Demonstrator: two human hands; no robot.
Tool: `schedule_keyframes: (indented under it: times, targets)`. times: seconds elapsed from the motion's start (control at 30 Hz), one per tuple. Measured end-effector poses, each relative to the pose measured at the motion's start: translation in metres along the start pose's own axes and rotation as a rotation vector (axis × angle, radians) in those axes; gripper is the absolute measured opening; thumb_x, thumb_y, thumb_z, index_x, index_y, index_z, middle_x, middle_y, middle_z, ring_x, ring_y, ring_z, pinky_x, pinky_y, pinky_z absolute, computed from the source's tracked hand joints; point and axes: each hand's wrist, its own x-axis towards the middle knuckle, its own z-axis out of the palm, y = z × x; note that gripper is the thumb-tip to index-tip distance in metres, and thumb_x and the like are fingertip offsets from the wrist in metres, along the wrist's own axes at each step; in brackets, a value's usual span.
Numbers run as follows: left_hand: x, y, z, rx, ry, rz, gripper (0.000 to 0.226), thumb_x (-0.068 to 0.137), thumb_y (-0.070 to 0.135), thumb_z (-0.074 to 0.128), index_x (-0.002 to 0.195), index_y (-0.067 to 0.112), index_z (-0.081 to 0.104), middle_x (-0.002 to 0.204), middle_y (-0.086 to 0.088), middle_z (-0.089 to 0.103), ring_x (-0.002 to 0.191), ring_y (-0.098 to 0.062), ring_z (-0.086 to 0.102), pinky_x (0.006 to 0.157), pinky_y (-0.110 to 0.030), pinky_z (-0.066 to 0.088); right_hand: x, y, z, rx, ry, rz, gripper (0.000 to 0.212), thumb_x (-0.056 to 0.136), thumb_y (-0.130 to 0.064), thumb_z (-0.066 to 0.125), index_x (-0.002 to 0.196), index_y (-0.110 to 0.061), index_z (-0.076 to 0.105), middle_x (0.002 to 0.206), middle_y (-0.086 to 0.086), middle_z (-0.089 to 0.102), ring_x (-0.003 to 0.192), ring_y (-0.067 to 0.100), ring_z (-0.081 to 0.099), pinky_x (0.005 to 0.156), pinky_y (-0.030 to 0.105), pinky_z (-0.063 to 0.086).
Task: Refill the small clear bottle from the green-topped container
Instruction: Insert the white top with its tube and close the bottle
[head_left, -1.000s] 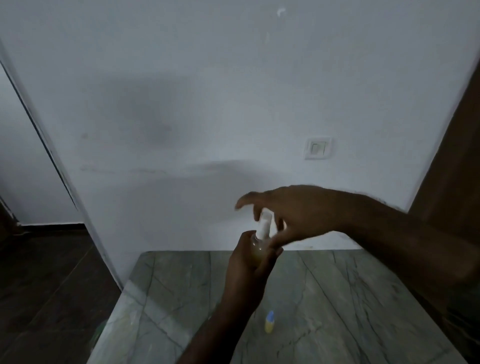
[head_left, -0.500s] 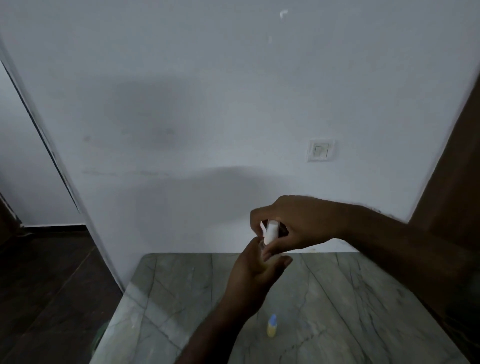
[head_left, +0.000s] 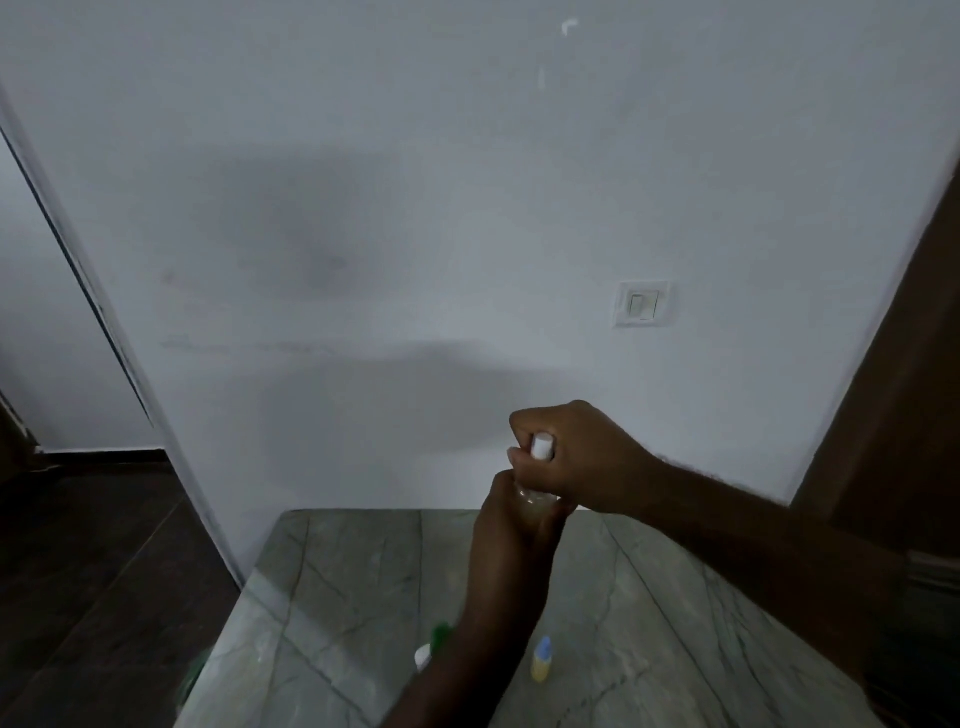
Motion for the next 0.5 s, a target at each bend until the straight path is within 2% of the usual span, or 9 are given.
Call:
schedule_keyframes:
  times: [0.1, 0.2, 0.27, 0.33, 0.4, 0.5]
  targets:
    - [0.000, -0.008, 0.003, -0.023, 0.012, -0.008, 0.032, 0.085, 0.040, 0.068, 0.112, 0.024, 0.058, 0.095, 0.010, 0.068, 0.087, -0.002, 0.065, 0.071, -0.021, 0.056, -0.002, 0.002, 0.000, 0.032, -0.071, 0.029, 0.035, 0.082, -0.050, 0.068, 0.068, -0.027, 0.046, 0.059, -0.010, 0.052, 0.053, 0.004, 0.046, 0.054, 0.019, 0.038]
    - [0.007, -0.019, 0.004, -0.109, 0.039, -0.071, 0.036, 0.084, 0.035, 0.070, 0.107, 0.010, 0.059, 0.088, 0.005, 0.063, 0.080, -0.014, 0.064, 0.066, -0.031, 0.054, -0.007, 0.008, 0.000, -0.034, -0.144, 0.071, 0.044, 0.066, -0.070, 0.070, 0.089, -0.039, 0.049, 0.078, -0.014, 0.062, 0.063, 0.000, 0.058, 0.060, 0.025, 0.051]
    - [0.010, -0.028, 0.007, -0.157, 0.057, -0.104, 0.040, 0.076, 0.033, 0.069, 0.103, 0.008, 0.054, 0.083, 0.004, 0.060, 0.074, -0.016, 0.061, 0.059, -0.026, 0.052, -0.016, 0.015, 0.006, 0.005, -0.189, 0.096, 0.048, 0.065, -0.066, 0.073, 0.100, -0.043, 0.050, 0.095, -0.018, 0.063, 0.074, 0.000, 0.065, 0.070, 0.030, 0.057]
    - [0.009, -0.039, 0.011, -0.127, 0.072, -0.097, 0.052, 0.073, 0.023, 0.078, 0.112, 0.014, 0.044, 0.093, 0.012, 0.058, 0.080, -0.007, 0.063, 0.061, -0.022, 0.056, -0.026, 0.024, 0.018, 0.097, -0.186, 0.103, 0.049, 0.070, -0.056, 0.075, 0.111, -0.043, 0.053, 0.106, -0.020, 0.062, 0.082, 0.000, 0.067, 0.075, 0.029, 0.057]
    - [0.005, -0.049, 0.014, -0.084, 0.052, -0.069, 0.075, 0.073, 0.017, 0.082, 0.127, 0.022, 0.030, 0.103, 0.018, 0.054, 0.092, 0.006, 0.063, 0.068, -0.016, 0.057, -0.036, 0.032, 0.031, 0.120, -0.126, 0.108, 0.048, 0.074, -0.050, 0.073, 0.117, -0.040, 0.054, 0.110, -0.020, 0.061, 0.087, -0.001, 0.067, 0.078, 0.028, 0.056]
    - [0.003, -0.061, 0.018, -0.027, -0.045, -0.055, 0.097, 0.074, 0.030, 0.082, 0.143, 0.034, 0.014, 0.100, 0.017, 0.061, 0.092, 0.006, 0.063, 0.072, -0.014, 0.056, -0.048, 0.047, 0.046, 0.127, -0.054, 0.132, 0.040, 0.075, -0.046, 0.069, 0.112, -0.039, 0.056, 0.107, -0.021, 0.062, 0.094, -0.001, 0.064, 0.071, 0.020, 0.052]
